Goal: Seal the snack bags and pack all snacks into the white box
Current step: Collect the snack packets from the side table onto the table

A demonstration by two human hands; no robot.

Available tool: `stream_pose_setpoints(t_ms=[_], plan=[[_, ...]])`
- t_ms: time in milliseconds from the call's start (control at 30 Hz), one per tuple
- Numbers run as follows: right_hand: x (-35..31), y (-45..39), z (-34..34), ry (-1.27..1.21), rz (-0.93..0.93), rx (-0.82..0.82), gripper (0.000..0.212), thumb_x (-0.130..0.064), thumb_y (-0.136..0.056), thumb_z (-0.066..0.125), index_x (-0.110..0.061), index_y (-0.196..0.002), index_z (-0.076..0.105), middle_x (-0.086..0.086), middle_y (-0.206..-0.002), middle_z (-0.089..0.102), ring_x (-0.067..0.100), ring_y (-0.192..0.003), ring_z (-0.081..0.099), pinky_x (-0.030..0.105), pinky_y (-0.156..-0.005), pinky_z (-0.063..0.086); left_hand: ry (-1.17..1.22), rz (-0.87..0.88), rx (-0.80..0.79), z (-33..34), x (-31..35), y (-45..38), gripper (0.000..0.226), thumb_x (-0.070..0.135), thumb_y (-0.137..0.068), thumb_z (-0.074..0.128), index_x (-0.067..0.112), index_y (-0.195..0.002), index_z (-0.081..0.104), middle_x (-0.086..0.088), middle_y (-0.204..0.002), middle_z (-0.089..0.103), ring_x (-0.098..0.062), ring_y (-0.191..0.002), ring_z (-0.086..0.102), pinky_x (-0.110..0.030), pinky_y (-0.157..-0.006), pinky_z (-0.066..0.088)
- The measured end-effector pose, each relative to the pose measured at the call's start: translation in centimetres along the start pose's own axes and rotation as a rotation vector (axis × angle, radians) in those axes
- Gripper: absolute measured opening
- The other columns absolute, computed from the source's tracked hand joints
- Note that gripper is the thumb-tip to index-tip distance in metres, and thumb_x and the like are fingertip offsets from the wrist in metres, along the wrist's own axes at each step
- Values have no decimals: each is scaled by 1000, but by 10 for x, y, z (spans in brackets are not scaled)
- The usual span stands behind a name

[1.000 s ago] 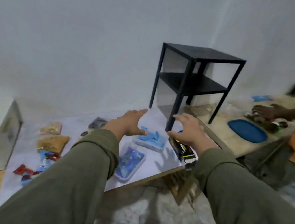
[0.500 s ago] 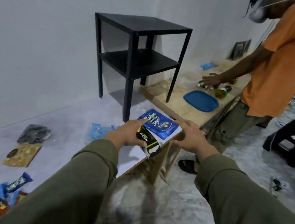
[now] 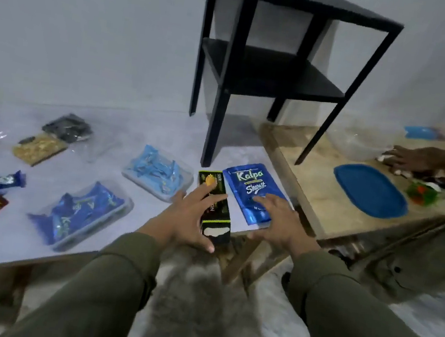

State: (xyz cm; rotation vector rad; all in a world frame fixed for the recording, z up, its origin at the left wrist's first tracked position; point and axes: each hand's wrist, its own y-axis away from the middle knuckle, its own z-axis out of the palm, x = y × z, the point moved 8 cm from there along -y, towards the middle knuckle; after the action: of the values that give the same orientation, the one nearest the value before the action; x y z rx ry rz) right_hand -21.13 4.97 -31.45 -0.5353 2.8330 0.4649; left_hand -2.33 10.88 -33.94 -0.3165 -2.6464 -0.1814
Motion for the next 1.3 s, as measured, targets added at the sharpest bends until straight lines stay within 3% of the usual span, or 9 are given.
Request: stream_pose_setpoints(t_ms=[133, 267, 367, 500, 600, 833, 1033, 1167, 1300], plan=[[28, -16, 37, 150, -197, -33, 100, -60, -66, 73, -39, -146, 18, -4, -158, 10, 22, -147, 3, 49, -118, 13, -1, -89, 130, 35, 0, 9, 125, 78, -43, 68, 46, -146, 5, 4, -160, 1, -16, -148, -4, -57, -116, 10], [44, -29, 63, 218, -274, -4, 103, -62, -68, 70, -42, -147, 7, -6, -160, -1, 23, -147, -7, 49, -118, 3, -64, -146, 206, 60, -4, 9, 126, 59, -48, 83, 42, -147, 7, 4, -160, 6, -19, -148, -1, -56, -115, 16], [44, -42, 76, 263, -283, 36, 105, -61, -70, 69, -44, -146, -1, -7, -160, -5, 23, -147, -9, 52, -117, 2, -107, -125, 309, 61, -5, 6, 115, 39, -52, 88, 30, -147, 24, -3, -156, 23, -26, -146, 14, -52, -113, 26], [46, -49, 88, 282, -271, 103, 97, -53, -77, 66, -45, -146, -1, -4, -159, 6, 23, -147, 5, 55, -116, 7, -201, 8, 561, 54, 3, 6, 78, 17, -66, 83, 9, -135, 48, -18, -137, 51, -39, -131, 43, -48, -106, 39], [46, -43, 87, 294, -275, 191, 82, -48, -85, 59, -45, -146, 4, -4, -157, 15, 25, -144, 13, 53, -115, 13, -231, 1, 585, 60, 2, 9, 76, 15, -67, 83, 7, -134, 49, -17, -137, 51, -39, -130, 44, -42, -107, 34], [39, -21, 73, 309, -372, 338, 46, -36, -99, 37, -45, -143, 26, -5, -141, 42, 21, -127, 34, 42, -102, 23, -255, -20, 579, 58, 18, 24, 66, 1, -64, 79, 8, -126, 59, -17, -127, 60, -40, -119, 54, -48, -95, 49], [29, 5, 32, 171, -442, 366, 41, -35, -98, 41, -42, -139, 38, -5, -129, 59, 24, -120, 44, 40, -94, 20, -186, -116, 546, 24, 46, 37, 62, 27, -79, 51, 27, -140, 41, -12, -129, 57, -32, -116, 55, -40, -93, 51], [18, 21, -11, 126, -493, 438, 35, -34, -93, 51, -39, -127, 55, 1, -110, 71, 29, -103, 56, 37, -78, 20, -111, -172, 597, -13, 73, 46, 62, 24, -75, 66, 22, -135, 51, -8, -117, 64, -25, -101, 61, -34, -79, 54], [-4, 37, -62, 114, -528, 442, 36, -31, -92, 55, -35, -127, 57, 8, -91, 70, 31, -93, 58, 35, -74, 26, -86, -250, 622, -53, 94, 61, 54, 41, -80, 50, 22, -129, 58, -10, -111, 67, -29, -95, 66, -33, -79, 52]])
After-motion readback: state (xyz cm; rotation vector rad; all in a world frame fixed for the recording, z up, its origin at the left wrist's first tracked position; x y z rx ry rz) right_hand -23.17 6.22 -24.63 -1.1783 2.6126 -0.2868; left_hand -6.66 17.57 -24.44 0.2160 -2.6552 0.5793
